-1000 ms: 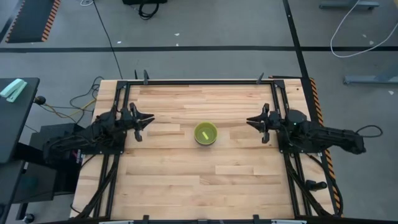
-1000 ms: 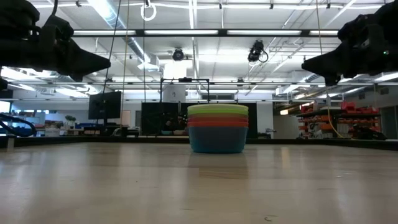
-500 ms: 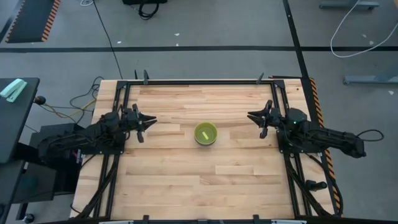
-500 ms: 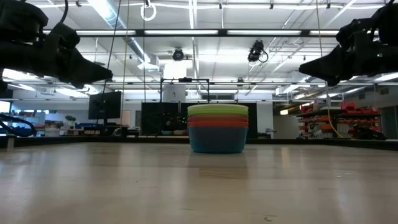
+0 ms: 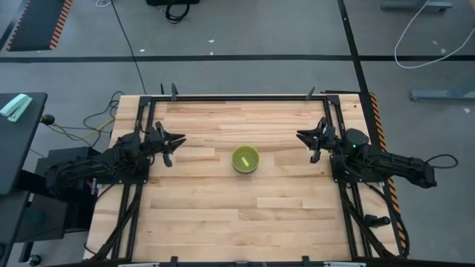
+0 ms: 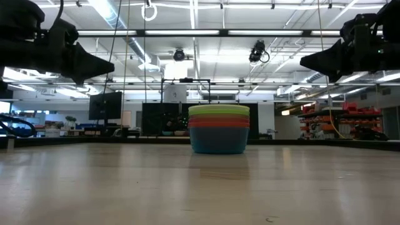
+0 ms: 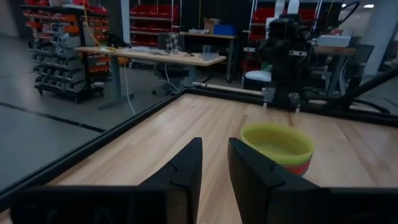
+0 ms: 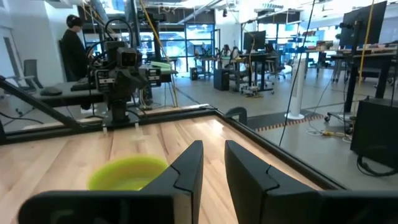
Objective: Nest bowls inside each other
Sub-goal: Return to Home Position
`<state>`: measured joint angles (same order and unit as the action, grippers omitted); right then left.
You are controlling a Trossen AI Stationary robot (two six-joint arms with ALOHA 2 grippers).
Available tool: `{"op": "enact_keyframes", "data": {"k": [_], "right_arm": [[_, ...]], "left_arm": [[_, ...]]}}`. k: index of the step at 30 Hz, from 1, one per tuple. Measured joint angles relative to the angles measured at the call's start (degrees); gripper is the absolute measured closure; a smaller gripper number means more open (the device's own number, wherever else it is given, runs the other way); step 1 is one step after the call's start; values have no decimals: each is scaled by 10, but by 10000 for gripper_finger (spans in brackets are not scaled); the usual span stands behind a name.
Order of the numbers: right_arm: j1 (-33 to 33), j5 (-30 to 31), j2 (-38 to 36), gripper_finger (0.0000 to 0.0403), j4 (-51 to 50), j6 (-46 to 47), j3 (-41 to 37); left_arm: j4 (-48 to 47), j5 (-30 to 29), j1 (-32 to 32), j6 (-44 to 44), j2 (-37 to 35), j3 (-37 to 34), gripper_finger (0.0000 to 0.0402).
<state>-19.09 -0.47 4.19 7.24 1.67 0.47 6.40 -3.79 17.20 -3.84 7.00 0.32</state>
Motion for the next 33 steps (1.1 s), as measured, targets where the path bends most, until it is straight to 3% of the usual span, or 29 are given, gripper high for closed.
{"op": "enact_keyframes", "data": {"k": [21,33], "right_arm": [[0,0,0,328,1,2,0],[0,0,0,328,2,7,0]], "left_arm": [[51,0,0,0,-30,0,317],[-7,0,0,2,-68,0,318]]}}
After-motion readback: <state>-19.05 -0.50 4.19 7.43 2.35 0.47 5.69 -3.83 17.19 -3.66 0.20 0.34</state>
